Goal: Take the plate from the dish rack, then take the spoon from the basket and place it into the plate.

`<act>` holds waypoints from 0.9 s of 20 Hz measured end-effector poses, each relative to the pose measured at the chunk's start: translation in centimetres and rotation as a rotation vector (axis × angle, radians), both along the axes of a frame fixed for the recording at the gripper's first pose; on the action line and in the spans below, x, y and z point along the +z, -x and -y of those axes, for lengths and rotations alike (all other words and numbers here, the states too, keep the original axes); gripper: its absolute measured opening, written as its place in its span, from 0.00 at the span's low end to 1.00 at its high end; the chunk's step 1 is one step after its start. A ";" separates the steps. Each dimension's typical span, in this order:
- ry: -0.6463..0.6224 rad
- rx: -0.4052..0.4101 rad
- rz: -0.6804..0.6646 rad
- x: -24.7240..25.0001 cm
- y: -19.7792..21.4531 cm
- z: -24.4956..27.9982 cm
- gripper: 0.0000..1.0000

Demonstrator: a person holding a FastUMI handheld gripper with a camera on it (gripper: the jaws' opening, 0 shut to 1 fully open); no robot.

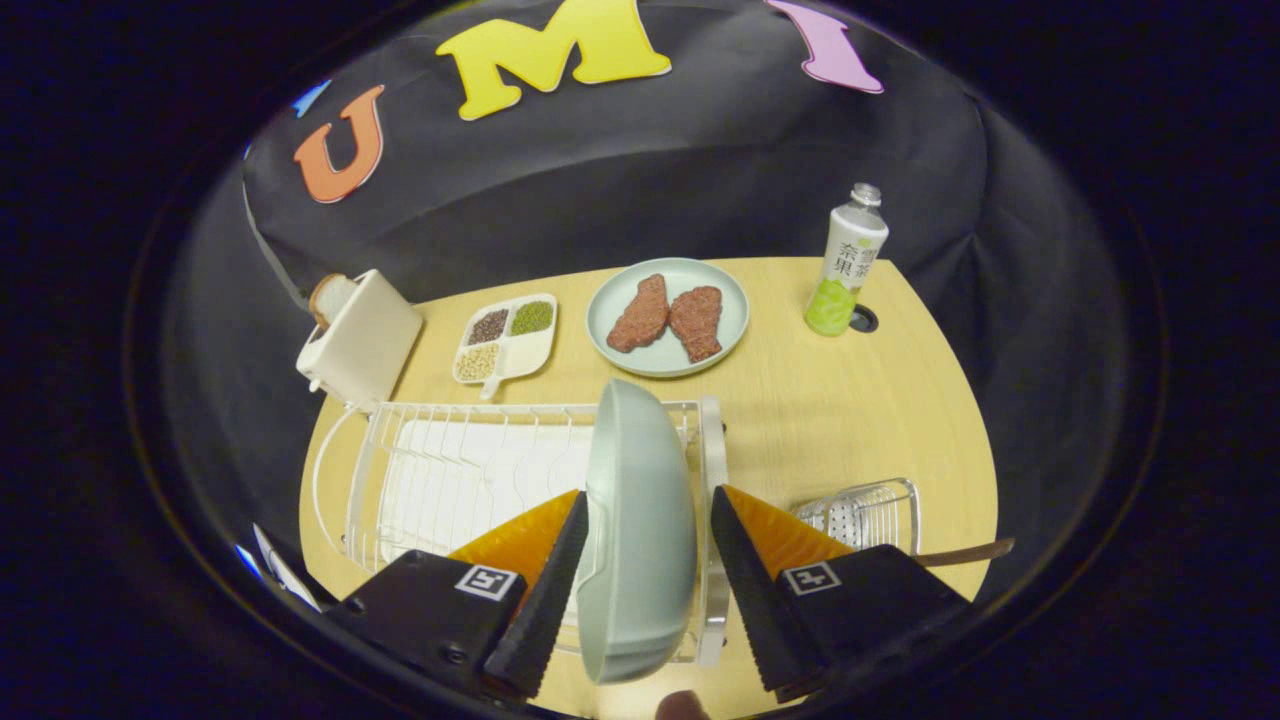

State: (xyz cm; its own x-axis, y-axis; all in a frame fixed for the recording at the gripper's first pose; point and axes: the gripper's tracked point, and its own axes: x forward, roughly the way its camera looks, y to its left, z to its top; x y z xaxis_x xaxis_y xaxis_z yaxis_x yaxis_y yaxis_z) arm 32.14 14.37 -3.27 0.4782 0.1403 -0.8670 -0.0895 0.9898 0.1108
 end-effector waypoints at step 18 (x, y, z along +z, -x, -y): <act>0.152 -0.093 0.154 7.6 0.9 1.5 0.34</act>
State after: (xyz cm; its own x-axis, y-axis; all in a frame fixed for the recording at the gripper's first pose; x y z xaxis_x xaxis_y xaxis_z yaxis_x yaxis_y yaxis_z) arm 31.23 12.90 4.30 0.6109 -0.0370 -0.7908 -0.0016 0.9988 -0.0479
